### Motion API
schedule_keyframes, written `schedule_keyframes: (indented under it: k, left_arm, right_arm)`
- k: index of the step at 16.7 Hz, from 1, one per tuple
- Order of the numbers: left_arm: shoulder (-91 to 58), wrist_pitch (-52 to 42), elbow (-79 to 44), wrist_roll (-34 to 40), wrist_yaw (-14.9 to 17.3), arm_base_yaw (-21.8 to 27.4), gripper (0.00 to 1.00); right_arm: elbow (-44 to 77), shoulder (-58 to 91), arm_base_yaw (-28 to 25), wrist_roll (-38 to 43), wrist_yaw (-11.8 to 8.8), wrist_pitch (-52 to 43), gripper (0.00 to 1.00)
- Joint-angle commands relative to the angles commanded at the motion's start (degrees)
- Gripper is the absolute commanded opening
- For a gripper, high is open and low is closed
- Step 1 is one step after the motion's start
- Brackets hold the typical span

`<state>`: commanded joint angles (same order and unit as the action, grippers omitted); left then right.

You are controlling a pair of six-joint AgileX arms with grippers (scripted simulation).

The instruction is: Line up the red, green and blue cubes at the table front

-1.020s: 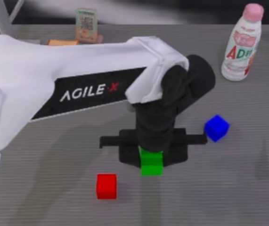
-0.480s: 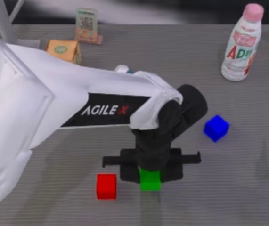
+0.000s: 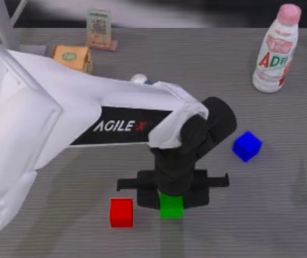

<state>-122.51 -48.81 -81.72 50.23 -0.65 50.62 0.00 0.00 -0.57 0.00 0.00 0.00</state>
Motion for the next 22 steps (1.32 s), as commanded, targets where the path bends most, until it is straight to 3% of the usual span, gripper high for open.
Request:
schedule_keyframes:
  k: [7, 17, 22]
  left_arm:
    - [0.0, 0.0, 0.0, 0.0, 0.0, 0.0, 0.98]
    - [0.09, -0.2, -0.16, 0.01, 0.0, -0.03, 1.0]
    - [2.99, -8.79, -5.23, 0.4, 0.01, -0.62, 1.0]
  right_arm:
    - [0.0, 0.0, 0.0, 0.0, 0.0, 0.0, 1.0]
    - [0.0, 0.0, 0.0, 0.0, 0.0, 0.0, 1.0]
    - [0.0, 0.0, 0.0, 0.0, 0.0, 0.0, 1.0]
